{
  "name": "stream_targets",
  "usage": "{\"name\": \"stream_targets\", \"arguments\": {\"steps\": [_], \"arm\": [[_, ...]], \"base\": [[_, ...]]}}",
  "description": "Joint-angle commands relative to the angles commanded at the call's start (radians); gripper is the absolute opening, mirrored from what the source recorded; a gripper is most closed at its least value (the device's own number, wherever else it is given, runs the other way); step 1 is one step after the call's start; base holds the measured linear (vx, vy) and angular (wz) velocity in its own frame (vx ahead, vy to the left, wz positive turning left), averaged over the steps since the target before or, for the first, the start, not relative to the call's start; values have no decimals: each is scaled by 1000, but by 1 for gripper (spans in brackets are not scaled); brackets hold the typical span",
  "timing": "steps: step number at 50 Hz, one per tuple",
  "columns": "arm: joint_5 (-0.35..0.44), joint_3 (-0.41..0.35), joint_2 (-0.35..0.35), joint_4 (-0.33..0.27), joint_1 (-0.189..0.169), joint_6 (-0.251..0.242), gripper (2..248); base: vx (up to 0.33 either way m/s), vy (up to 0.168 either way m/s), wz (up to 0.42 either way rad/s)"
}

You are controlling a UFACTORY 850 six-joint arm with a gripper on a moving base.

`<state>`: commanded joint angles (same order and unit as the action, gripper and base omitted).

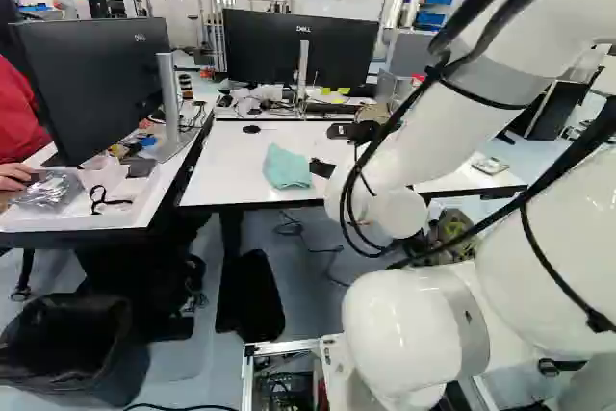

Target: Clean the table with the green towel

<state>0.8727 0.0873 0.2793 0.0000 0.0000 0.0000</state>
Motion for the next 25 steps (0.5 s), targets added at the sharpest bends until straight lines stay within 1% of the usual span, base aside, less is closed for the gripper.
{"name": "stream_targets", "arguments": {"steps": [25], "arm": [[0,0,0,0,0,0,247]], "base": [[0,0,0]]}}
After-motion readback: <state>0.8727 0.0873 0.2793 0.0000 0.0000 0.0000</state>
